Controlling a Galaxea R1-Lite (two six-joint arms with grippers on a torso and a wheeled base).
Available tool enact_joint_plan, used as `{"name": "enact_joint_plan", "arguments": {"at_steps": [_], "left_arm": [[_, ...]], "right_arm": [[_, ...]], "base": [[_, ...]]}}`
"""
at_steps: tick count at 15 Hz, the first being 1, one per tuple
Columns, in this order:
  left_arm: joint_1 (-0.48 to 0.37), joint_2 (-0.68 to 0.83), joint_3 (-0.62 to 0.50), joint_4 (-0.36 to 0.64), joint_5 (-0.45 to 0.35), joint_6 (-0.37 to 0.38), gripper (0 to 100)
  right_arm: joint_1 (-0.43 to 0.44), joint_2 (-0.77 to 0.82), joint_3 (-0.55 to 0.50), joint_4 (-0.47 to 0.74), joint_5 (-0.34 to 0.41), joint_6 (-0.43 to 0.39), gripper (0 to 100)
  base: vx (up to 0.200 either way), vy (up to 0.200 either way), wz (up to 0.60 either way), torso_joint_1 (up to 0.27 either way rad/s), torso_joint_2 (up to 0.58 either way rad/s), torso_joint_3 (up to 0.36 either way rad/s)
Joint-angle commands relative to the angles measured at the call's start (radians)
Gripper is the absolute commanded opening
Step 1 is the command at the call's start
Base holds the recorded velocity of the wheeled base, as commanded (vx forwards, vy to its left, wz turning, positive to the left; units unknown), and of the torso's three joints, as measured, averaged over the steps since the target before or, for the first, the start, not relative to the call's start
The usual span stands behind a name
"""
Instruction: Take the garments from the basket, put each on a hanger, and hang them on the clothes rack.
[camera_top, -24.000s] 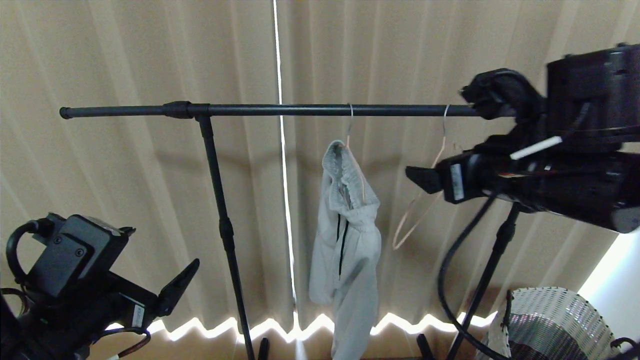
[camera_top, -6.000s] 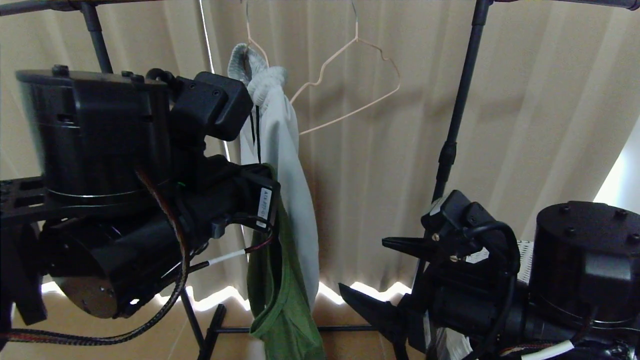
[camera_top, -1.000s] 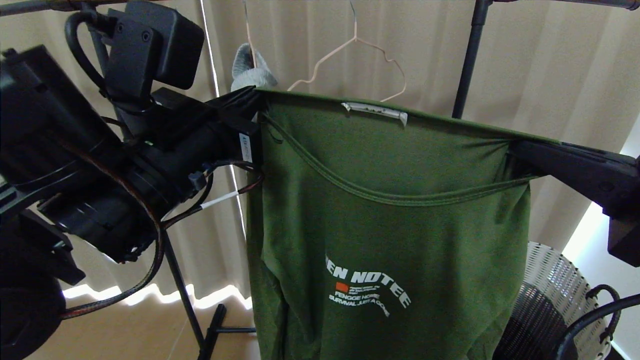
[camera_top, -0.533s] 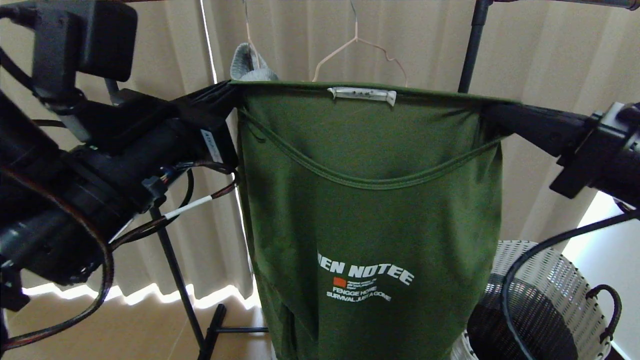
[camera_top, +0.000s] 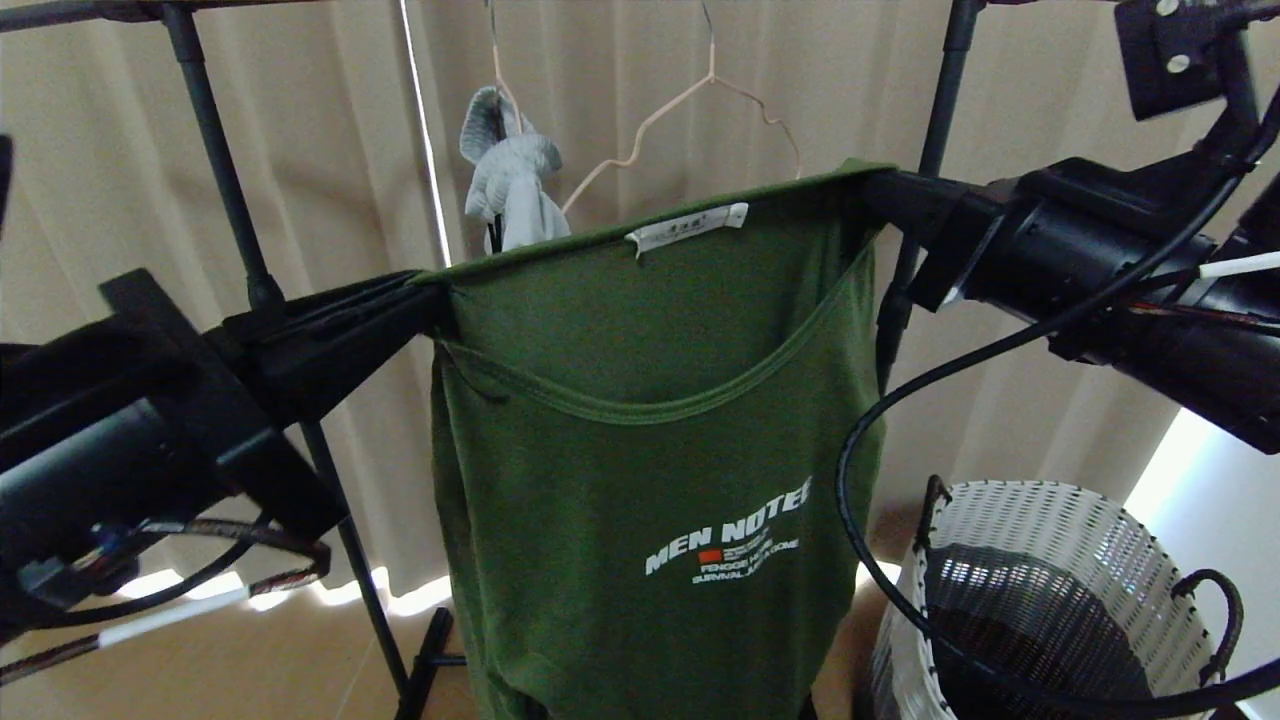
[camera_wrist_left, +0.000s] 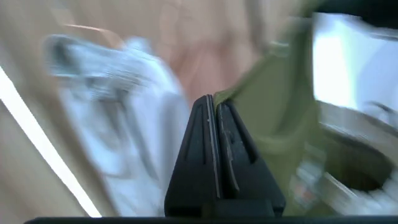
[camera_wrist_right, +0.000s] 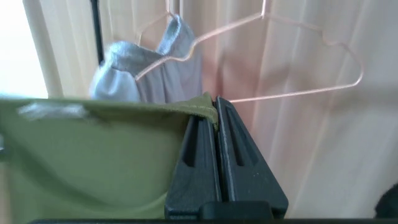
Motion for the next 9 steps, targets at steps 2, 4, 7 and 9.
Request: {"name": "enact_joint_plan", "arguments": {"at_steps": [2, 4, 7, 9], "left_arm": [[-0.006, -0.09, 0.054, 0.014, -0.016, 0.001, 0], [-0.006, -0.094, 0.06, 0.014, -0.016, 0.001, 0], [-0.004, -0.078, 0.054, 0.014, -0.016, 0.004, 0], [0.017, -0.044, 0.04, 0.014, -0.01, 0.033, 0]], "right_arm": [[0.001, 0.06, -0.027, -0.001, 0.0, 0.0, 0], [0.001, 0.061, -0.032, -0.001, 0.0, 0.0, 0], [0.001, 0.043, -0.027, -0.001, -0.005, 0.0, 0], [0.001, 0.006, -0.024, 0.003, -0.003, 0.0, 0]], "base": [[0.0, 0.0, 0.0, 0.0, 0.0, 0.0], [0.0, 0.0, 0.0, 0.0, 0.0, 0.0], [0.0, 0.0, 0.0, 0.0, 0.0, 0.0], [0.0, 0.0, 0.0, 0.0, 0.0, 0.0]]}}
